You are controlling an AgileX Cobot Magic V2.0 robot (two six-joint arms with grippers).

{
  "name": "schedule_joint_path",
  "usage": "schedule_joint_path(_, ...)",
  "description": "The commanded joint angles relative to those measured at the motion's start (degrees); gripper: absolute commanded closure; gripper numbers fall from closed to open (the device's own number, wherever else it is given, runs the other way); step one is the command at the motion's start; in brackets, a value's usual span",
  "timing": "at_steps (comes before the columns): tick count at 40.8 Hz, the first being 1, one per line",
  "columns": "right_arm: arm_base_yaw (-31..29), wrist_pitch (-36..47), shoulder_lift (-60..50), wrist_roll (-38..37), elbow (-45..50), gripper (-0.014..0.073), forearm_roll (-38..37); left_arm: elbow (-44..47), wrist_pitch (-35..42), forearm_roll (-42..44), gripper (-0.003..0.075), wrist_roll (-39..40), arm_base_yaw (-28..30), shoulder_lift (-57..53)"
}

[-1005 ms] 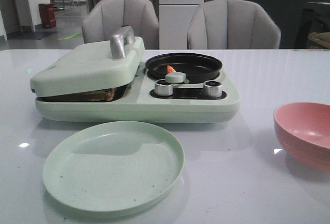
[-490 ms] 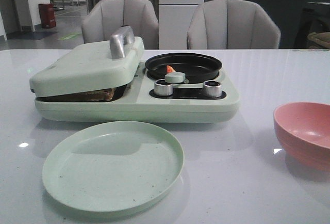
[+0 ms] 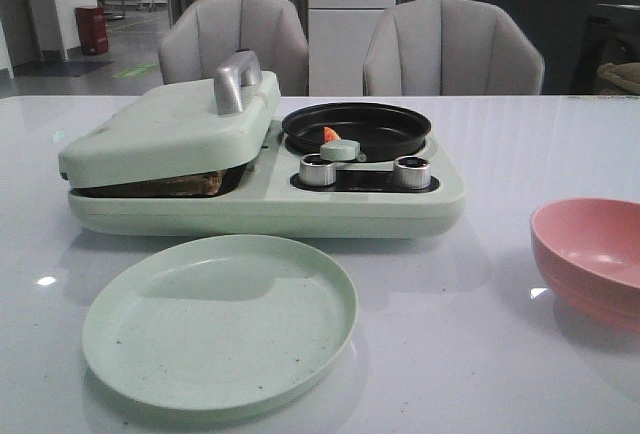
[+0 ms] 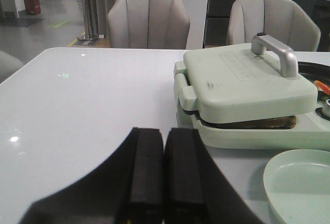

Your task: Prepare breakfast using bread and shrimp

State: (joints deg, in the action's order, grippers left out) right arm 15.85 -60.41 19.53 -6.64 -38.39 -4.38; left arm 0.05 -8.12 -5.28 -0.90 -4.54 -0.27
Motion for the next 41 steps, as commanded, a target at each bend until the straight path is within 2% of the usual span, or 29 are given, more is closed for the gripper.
schedule_joint_path(1, 0.11, 4.19, 0.61, -0.04, -1.42, 0.0559, -0.47, 1.81, 5.44, 1.28, 0.0619, 2.08, 0.22, -1.06)
schedule_joint_path(14, 0.11, 4.19, 0.61, -0.04, -1.42, 0.0559, -0.47, 1.81, 10.65, 2.5, 0.0619, 2.08, 0.22, -1.06)
schedule_joint_path(24, 0.11, 4.19, 0.61, -0.04, -1.42, 0.0559, -0.47, 1.81, 10.65, 2.5, 0.0619, 2.08, 2.88, -1.06)
schedule_joint_path(41, 0.11, 4.19, 0.61, -0.04, -1.42, 0.0559, -0.47, 1.81, 10.65, 2.5, 0.0619, 2.08, 2.82, -1.06)
